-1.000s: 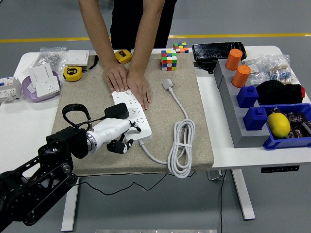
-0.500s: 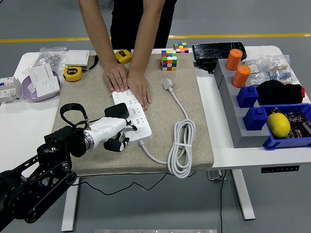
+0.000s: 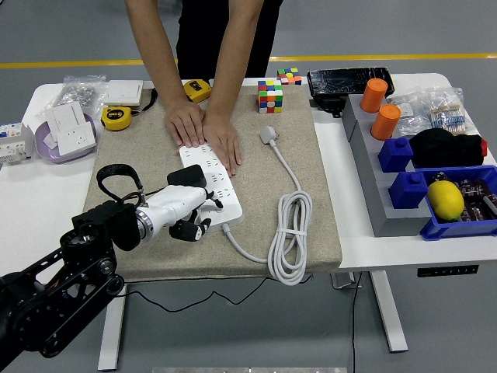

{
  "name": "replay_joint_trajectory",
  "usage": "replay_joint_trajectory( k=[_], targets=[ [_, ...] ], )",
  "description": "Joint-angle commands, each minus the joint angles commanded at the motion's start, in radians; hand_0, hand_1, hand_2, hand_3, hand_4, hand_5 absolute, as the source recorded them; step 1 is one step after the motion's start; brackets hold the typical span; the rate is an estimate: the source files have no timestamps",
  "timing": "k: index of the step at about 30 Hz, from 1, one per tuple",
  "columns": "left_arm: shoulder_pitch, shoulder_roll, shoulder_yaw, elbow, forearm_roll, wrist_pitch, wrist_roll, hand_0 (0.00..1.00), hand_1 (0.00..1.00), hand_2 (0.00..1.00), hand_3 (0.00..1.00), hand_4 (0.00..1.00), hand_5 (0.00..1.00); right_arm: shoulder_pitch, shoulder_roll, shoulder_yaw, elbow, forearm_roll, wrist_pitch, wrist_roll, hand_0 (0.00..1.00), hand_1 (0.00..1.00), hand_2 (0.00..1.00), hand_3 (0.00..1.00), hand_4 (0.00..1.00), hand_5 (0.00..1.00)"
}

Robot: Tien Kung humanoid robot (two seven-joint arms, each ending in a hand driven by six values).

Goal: Pick up the plug,place it near the board,insert it into the board,press the button

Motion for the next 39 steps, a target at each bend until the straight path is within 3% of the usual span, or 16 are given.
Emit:
replay_joint_trajectory(
  k=[27,31,39],
  targets=[
    [0.004,-0.006,0.012,0.057,0.007,0.019,-0.018,0.158,0.036,0.151,0.76,0.436,0.066,-0.005,-0.002,0.0,0.0,-0.004,0.0,-0.002,0.934,0.881,0.829,0.803,0.998,0.998],
    [0.004,-0.004,0.0,0.033,0.013,0.017,-0.017,0.158,0.036,0.151,0.754,0.435,0.065,-0.004,-0.002,-0.001,0.0,-0.003,0.0,-0.002,0.935,0.881,0.829,0.803,0.998,0.998],
    [0.031,-0.005,-0.09,-0.124,0.008,0.005,-0.021,0.159,0.038,0.156,0.753,0.428,0.066,-0.002,-0.001,0.001,0.0,-0.003,0.0,-0.002,0.935,0.881,0.829,0.803,0.998,0.998]
  ],
)
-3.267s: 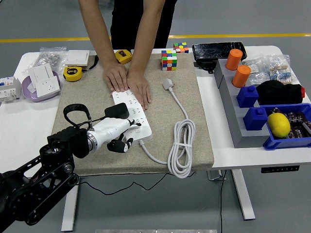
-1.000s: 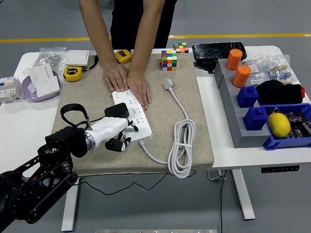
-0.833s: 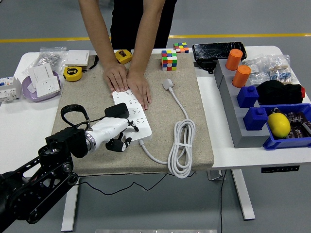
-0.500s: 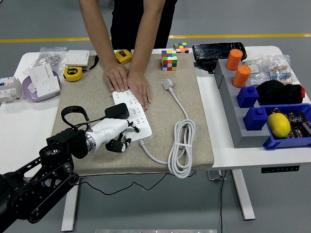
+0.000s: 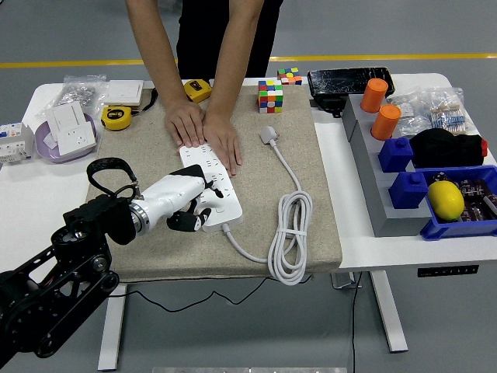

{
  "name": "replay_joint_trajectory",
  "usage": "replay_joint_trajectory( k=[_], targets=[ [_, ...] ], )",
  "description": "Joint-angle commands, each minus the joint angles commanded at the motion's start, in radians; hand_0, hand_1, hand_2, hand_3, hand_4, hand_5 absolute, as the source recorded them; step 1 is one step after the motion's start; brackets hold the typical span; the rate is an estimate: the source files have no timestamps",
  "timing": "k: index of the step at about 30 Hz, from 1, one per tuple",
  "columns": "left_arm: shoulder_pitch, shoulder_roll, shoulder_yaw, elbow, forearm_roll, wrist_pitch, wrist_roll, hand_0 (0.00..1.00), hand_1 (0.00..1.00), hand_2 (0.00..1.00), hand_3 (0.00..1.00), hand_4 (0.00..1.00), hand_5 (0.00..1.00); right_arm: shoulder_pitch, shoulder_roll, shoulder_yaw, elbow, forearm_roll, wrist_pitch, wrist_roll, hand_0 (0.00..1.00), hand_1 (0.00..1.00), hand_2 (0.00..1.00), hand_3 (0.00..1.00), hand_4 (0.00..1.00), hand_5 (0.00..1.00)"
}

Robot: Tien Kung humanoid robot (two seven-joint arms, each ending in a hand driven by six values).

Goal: Pick up the plug,place it near the board,insert it into the board,press the button

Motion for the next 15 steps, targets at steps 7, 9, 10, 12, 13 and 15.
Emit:
replay_joint_trajectory(
  k=[7,9,10,12,13,15],
  targets=[
    [0.082,-0.031,-0.125,-0.11,-0.151,0.054,-0.069,0.485,0.496,0.524,0.82,0.843,0.318,-0.001,0.003,0.003,0.0,0.0,0.001,0.0,0.935,0.881,0.829,0.803,0.998,0.998],
    [0.117,-0.047,-0.17,-0.115,-0.225,0.076,-0.11,0.485,0.496,0.524,0.82,0.843,0.318,-0.003,0.004,0.004,0.0,-0.001,0.001,-0.001,0.935,0.881,0.829,0.803,0.998,0.998],
    [0.125,-0.051,-0.182,-0.113,-0.262,0.081,-0.121,0.485,0.496,0.524,0.82,0.843,0.318,-0.003,0.005,0.004,0.0,0.0,0.001,0.0,0.935,0.881,0.829,0.803,0.998,0.998],
    [0.142,-0.056,-0.203,-0.105,-0.343,0.09,-0.14,0.485,0.496,0.524,0.82,0.843,0.318,-0.003,0.005,0.004,0.0,0.0,0.001,0.0,0.935,0.881,0.829,0.803,0.998,0.998],
    [0.147,-0.057,-0.208,-0.102,-0.378,0.092,-0.145,0.939,0.998,0.995,0.973,0.997,0.444,-0.003,0.005,0.005,0.0,0.0,0.001,0.0,0.935,0.881,0.828,0.802,0.998,0.998],
    [0.154,-0.056,-0.215,-0.086,-0.451,0.102,-0.159,0.939,0.998,0.995,0.973,0.997,0.444,-0.002,0.005,0.004,0.0,0.0,0.001,0.001,0.935,0.881,0.828,0.802,0.998,0.998]
  ],
)
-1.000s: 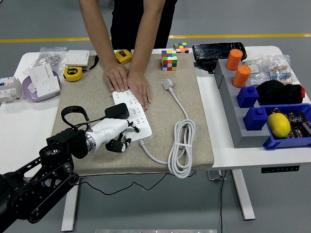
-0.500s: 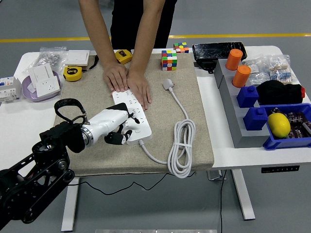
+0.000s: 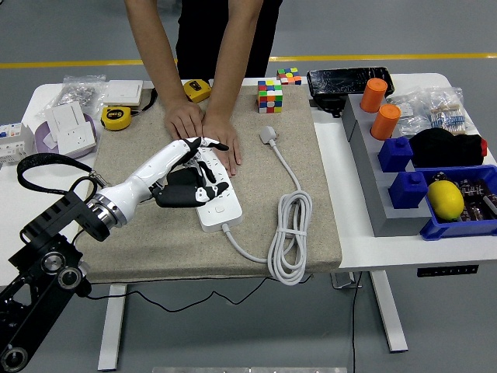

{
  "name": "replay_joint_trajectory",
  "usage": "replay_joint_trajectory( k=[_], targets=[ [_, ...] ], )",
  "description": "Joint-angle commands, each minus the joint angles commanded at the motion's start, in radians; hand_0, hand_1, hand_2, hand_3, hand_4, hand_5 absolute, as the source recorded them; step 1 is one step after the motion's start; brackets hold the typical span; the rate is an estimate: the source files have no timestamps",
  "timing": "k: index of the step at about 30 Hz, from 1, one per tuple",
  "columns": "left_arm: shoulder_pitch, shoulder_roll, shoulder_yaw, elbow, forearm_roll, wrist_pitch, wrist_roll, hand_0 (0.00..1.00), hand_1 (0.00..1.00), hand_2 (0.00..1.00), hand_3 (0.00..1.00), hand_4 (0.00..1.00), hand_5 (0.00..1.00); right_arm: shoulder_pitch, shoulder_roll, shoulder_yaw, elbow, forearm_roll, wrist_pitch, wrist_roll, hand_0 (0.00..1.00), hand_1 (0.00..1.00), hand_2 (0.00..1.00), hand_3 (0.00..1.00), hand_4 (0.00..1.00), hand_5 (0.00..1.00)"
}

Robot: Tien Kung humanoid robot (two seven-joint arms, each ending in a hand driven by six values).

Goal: Pick up the plug,place it near the board,insert it into the board,press the button

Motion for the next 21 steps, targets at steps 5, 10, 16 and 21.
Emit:
replay_joint_trajectory(
  k=[5,10,16,21],
  targets=[
    [0.001,0.0,0.001,0.05,-0.138,0.038,-0.029,0.992,0.998,0.998,0.998,0.998,0.448,0.0,0.0,-0.001,0.0,0.001,0.001,0.0,0.935,0.882,0.828,0.803,0.998,0.998],
    [-0.022,0.014,0.018,0.076,-0.091,0.037,-0.031,0.824,0.892,0.897,0.998,0.975,0.406,0.0,0.0,-0.002,0.0,0.0,0.001,-0.003,0.936,0.882,0.828,0.802,0.998,0.998],
    [-0.072,0.042,0.073,0.155,0.084,0.016,-0.021,0.357,0.383,0.482,0.97,0.776,0.204,0.001,-0.003,-0.005,0.0,-0.001,0.002,-0.003,0.935,0.881,0.828,0.8,0.998,0.998],
    [-0.113,0.064,0.157,0.211,0.25,0.009,-0.012,0.357,0.383,0.482,0.97,0.776,0.204,0.001,-0.004,-0.008,0.0,0.0,0.002,-0.005,0.935,0.881,0.828,0.8,0.998,0.998]
  ],
)
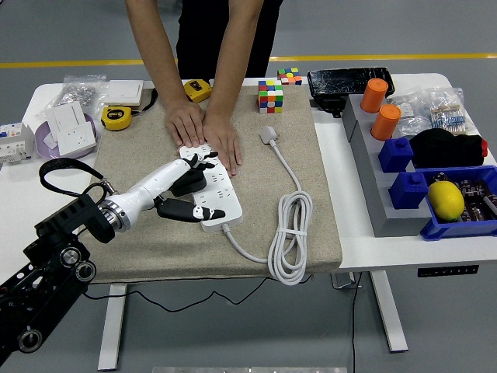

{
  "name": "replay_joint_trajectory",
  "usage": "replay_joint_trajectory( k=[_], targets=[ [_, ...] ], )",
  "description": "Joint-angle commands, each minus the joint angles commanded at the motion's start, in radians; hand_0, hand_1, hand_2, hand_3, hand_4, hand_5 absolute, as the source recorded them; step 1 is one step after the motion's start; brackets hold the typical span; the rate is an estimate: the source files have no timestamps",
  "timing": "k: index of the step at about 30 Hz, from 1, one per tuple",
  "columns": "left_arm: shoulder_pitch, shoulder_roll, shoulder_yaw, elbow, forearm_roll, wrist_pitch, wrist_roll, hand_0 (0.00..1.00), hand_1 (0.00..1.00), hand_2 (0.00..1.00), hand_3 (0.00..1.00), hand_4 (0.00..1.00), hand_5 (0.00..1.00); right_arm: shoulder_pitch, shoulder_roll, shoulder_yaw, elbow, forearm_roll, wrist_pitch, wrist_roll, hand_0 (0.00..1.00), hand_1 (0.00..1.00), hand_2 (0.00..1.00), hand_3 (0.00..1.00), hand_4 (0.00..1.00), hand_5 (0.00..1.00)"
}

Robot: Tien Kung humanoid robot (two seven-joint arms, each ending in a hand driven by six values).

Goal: Pick up the plug,place it near the board,insert it into the board,press the button

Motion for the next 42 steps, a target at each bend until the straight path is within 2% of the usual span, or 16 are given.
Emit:
replay_joint_trajectory(
  k=[1,6,7,19,30,31,42],
  targets=[
    [-0.009,0.003,0.019,0.011,0.024,-0.001,0.004,0.232,0.112,0.228,0.868,0.615,0.156,0.0,0.0,-0.002,0.0,0.001,0.0,0.0,0.933,0.88,0.827,0.801,0.998,0.998],
    [-0.032,0.007,0.077,0.04,0.092,-0.004,0.021,0.232,0.112,0.228,0.868,0.615,0.156,-0.001,-0.001,-0.006,0.0,0.003,0.001,-0.001,0.933,0.88,0.827,0.801,0.998,0.998],
    [-0.034,0.007,0.084,0.043,0.098,-0.006,0.024,0.186,0.037,0.161,0.703,0.489,0.025,-0.002,-0.001,-0.007,0.0,0.003,0.001,-0.002,0.932,0.879,0.827,0.8,0.998,0.998],
    [-0.055,0.006,0.146,0.087,0.144,-0.02,0.041,0.179,0.021,0.15,0.702,0.51,0.002,0.002,-0.002,-0.008,0.0,0.004,0.001,-0.001,0.931,0.878,0.826,0.798,0.998,0.998],
    [-0.068,-0.011,0.138,0.085,0.146,-0.006,0.04,0.178,0.02,0.15,0.738,0.515,0.002,0.002,-0.001,-0.009,0.0,0.006,0.001,-0.001,0.931,0.878,0.826,0.799,0.998,0.998],
    [-0.07,-0.013,0.137,0.09,0.147,-0.006,0.04,0.175,0.016,0.149,0.781,0.534,0.002,0.003,-0.001,-0.009,0.0,0.006,0.001,-0.001,0.93,0.878,0.825,0.799,0.998,0.998],
    [-0.073,-0.013,0.131,0.12,0.16,-0.014,0.042,0.172,0.014,0.148,0.784,0.549,0.002,0.004,0.0,-0.007,0.0,0.006,0.0,-0.001,0.93,0.878,0.825,0.798,0.998,0.998]
  ],
)
